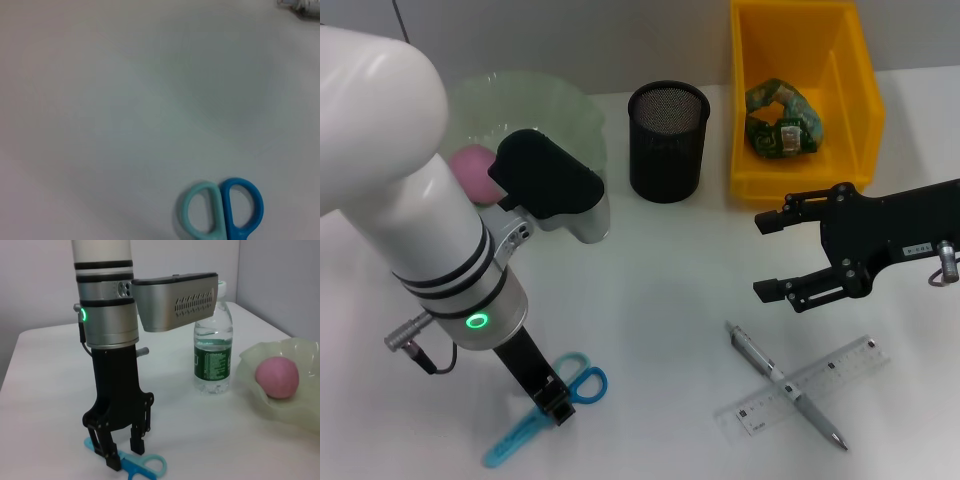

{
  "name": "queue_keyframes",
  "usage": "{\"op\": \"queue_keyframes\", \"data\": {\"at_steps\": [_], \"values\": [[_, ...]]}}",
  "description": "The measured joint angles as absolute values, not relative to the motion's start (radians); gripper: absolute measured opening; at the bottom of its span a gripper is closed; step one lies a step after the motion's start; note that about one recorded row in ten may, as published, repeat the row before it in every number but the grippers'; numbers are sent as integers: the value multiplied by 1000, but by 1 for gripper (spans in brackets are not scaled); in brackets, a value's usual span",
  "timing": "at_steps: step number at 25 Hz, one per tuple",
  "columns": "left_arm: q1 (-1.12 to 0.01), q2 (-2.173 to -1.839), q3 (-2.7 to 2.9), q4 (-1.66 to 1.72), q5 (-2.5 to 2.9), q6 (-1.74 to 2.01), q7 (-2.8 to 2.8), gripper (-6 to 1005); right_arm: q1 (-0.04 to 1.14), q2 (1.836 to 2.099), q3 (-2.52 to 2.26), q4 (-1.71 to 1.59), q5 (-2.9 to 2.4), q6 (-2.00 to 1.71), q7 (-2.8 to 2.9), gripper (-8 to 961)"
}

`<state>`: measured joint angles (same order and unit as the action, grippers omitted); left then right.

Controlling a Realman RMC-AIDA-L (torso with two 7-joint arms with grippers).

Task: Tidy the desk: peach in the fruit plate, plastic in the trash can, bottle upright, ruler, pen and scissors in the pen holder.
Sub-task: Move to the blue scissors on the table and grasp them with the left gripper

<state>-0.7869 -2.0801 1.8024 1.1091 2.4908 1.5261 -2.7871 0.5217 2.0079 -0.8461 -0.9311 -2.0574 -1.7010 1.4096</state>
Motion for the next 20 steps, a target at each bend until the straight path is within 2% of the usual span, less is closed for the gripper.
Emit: {"op": "queue_keyframes", "data": {"at_steps": [20], "values": [[-788, -2080, 1833, 1112, 2494, 1517, -2789, 451, 526, 2011, -834, -931, -2057, -1701, 1410, 828]]}}
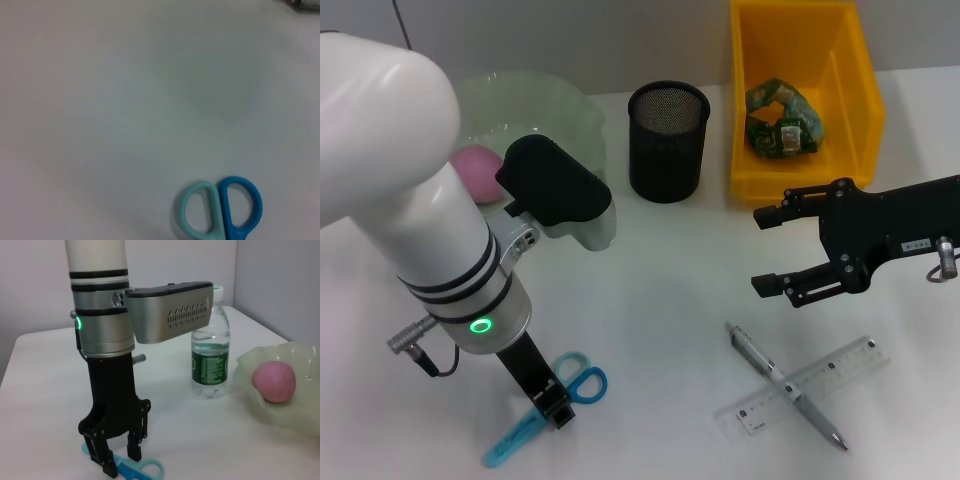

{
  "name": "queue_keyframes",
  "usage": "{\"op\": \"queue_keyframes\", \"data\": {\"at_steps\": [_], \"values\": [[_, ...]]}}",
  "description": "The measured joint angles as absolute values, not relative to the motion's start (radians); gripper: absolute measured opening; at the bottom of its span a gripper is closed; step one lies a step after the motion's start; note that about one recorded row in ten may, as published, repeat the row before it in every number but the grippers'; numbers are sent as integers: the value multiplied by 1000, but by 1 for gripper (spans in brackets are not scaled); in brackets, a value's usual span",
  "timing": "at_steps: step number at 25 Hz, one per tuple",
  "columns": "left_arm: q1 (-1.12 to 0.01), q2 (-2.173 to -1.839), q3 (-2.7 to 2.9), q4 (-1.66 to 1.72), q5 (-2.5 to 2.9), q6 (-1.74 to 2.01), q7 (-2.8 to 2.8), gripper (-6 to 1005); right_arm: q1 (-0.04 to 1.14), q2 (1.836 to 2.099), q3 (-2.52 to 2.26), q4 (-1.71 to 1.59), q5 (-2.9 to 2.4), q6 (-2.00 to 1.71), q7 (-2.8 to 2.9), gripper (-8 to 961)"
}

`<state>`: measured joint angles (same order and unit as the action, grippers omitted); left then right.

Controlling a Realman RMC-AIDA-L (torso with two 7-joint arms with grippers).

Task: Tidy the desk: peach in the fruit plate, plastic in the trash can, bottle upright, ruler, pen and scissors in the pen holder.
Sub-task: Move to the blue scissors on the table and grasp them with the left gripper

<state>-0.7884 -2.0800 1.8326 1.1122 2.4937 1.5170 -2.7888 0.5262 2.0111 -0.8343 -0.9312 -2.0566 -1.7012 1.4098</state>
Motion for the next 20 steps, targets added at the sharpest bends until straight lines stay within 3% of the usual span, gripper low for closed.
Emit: {"op": "queue_keyframes", "data": {"at_steps": [20], "values": [[-789, -2080, 1839, 1106, 2509, 1505, -2790, 440, 526, 2012, -831, -931, -2057, -1701, 1411, 827]]}}
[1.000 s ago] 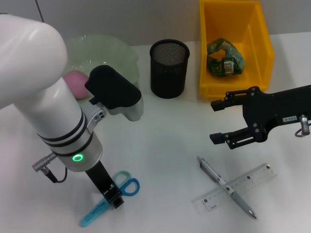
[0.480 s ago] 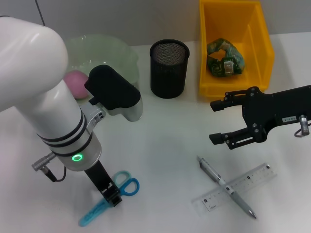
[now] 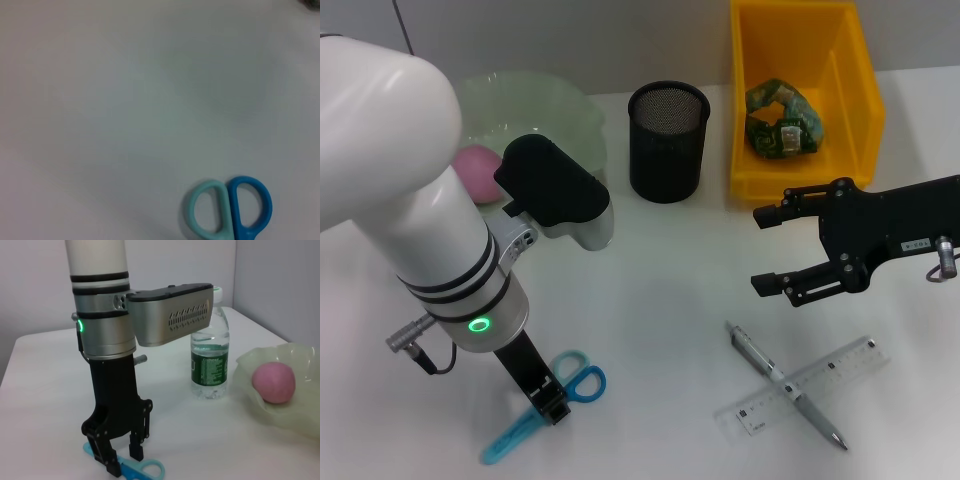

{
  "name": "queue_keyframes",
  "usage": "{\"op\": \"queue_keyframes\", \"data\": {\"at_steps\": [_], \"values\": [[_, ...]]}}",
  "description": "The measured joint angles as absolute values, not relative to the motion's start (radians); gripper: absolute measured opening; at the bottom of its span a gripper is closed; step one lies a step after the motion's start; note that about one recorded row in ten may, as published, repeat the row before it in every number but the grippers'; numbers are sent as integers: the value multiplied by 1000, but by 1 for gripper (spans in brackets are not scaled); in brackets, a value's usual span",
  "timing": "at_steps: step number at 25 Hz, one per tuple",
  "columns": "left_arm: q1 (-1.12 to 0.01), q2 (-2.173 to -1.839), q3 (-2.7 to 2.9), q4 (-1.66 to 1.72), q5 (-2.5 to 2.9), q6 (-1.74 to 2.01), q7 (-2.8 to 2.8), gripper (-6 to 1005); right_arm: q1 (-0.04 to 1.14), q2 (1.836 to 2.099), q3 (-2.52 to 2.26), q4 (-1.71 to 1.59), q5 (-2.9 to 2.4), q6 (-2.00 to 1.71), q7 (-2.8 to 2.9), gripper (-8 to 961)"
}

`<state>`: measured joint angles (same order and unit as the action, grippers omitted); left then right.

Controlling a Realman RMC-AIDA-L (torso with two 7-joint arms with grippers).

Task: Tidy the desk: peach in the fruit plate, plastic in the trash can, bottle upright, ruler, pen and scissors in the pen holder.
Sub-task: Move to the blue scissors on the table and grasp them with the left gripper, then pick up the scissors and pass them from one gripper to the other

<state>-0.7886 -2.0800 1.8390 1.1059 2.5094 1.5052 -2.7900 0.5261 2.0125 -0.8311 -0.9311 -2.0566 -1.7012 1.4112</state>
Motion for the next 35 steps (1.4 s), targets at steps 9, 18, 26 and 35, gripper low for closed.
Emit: {"op": "queue_keyframes", "data": {"at_steps": [9, 18, 26, 35], "values": [[-787, -2080, 1842, 1099, 2515, 1499, -2792, 372, 526, 2014, -831, -931, -2057, -1701, 1411, 828], [-787, -2080, 1835, 1096, 2518, 1500, -2798, 291, 524, 2014, -828, -931, -2056, -1705, 1411, 827], [-793, -2080, 1796, 1095, 2514, 1535, -2773, 258, 523, 2014, -823, -931, -2055, -1708, 1411, 828], [-797, -2080, 1754, 1102, 2506, 1559, -2751, 246, 524, 2014, -820, -932, -2055, -1704, 1411, 828]]}}
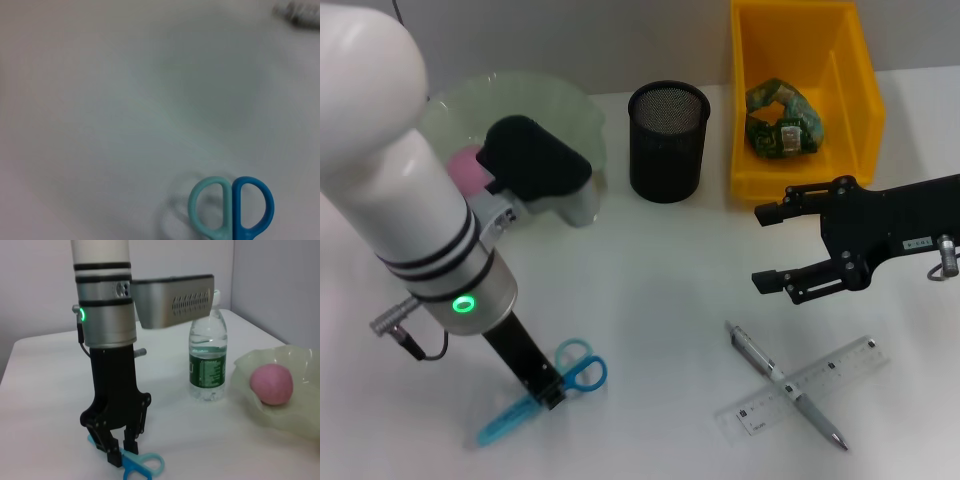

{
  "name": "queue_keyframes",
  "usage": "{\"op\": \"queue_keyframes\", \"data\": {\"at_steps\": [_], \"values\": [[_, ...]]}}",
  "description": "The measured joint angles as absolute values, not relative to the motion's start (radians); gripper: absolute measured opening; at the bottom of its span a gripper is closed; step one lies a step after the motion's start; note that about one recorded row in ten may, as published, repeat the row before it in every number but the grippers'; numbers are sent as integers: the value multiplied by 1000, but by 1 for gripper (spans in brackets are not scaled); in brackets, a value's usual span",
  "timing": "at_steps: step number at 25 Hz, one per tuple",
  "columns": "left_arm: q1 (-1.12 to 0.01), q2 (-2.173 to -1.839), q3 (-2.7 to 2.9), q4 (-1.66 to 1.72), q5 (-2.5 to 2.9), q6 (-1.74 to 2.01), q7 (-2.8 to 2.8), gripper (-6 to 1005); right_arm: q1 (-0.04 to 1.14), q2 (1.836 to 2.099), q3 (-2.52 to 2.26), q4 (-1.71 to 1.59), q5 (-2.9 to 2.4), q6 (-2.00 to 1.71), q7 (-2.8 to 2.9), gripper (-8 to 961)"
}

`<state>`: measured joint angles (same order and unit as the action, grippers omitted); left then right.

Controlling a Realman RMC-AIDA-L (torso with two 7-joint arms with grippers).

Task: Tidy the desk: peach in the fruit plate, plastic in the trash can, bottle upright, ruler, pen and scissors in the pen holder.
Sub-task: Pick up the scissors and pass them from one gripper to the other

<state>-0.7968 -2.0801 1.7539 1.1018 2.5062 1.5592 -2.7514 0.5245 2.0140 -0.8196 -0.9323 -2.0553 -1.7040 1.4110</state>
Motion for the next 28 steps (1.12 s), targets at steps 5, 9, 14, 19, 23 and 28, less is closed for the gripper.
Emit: {"op": "queue_keyframes", "data": {"at_steps": [5, 9, 14, 19, 23, 28], "values": [[-800, -2077, 1644, 1104, 2455, 1591, -2697, 251, 525, 2014, -782, -919, -2055, -1706, 1411, 827], [-789, -2072, 1486, 1092, 2368, 1627, -2588, 255, 526, 2024, -725, -911, -2052, -1710, 1411, 827], [-774, -2070, 1270, 1013, 2281, 1664, -2394, 260, 521, 2037, -668, -886, -2017, -1712, 1421, 827], [-743, -2064, 1111, 933, 2189, 1688, -2220, 265, 518, 2039, -616, -815, -1955, -1703, 1432, 828], [-704, -2063, 1019, 896, 2115, 1717, -2105, 269, 524, 2039, -564, -759, -1931, -1699, 1436, 828], [-645, -2060, 963, 827, 1971, 1760, -1956, 274, 530, 2039, -526, -698, -1878, -1676, 1439, 828]]}}
